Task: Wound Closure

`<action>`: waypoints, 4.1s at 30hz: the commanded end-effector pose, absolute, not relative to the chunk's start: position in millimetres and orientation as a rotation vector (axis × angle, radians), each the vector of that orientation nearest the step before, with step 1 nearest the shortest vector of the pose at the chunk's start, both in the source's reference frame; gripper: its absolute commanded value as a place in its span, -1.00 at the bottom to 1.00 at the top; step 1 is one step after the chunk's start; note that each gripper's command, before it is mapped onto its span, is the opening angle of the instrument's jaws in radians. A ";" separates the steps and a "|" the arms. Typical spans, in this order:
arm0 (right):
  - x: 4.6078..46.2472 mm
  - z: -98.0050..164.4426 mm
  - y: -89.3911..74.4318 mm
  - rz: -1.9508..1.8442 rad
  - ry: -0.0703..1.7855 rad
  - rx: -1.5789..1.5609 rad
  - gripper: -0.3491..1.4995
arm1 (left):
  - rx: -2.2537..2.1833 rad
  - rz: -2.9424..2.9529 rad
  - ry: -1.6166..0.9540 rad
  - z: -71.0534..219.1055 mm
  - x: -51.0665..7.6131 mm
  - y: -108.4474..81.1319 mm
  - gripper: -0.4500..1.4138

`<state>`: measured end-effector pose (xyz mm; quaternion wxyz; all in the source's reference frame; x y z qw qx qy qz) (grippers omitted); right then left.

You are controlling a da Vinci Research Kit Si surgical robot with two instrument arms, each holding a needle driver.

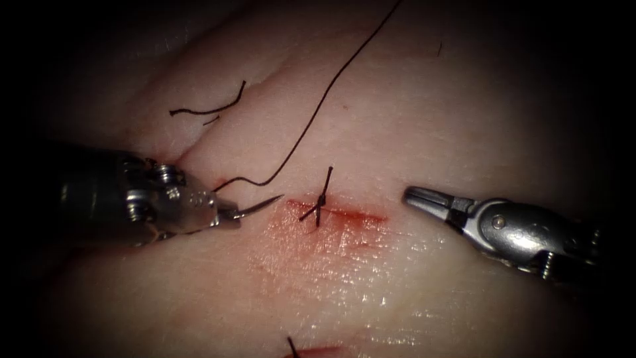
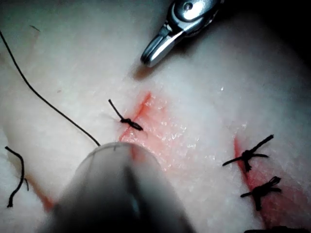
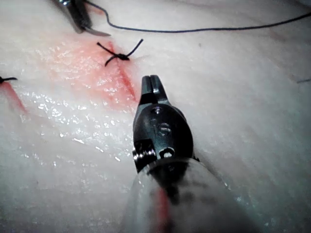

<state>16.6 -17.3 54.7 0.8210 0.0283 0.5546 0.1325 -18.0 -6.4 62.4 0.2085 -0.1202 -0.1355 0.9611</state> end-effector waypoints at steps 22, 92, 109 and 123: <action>13.9 49.6 -16.5 0.310 1.184 0.196 -1.00 | -1.346 3.338 0.417 57.4 -24.7 2.4 -1.00; 19.0 47.6 -5.6 0.588 1.218 0.198 -1.00 | -1.596 3.333 0.539 56.3 -29.9 -2.6 0.32; 15.0 43.9 -2.3 0.807 1.310 0.001 -1.00 | -1.480 2.102 -0.168 59.2 -32.6 -4.1 0.64; 15.8 43.4 -2.1 0.850 1.352 -0.042 -1.00 | -1.700 1.695 -0.521 62.2 -38.4 -4.3 0.77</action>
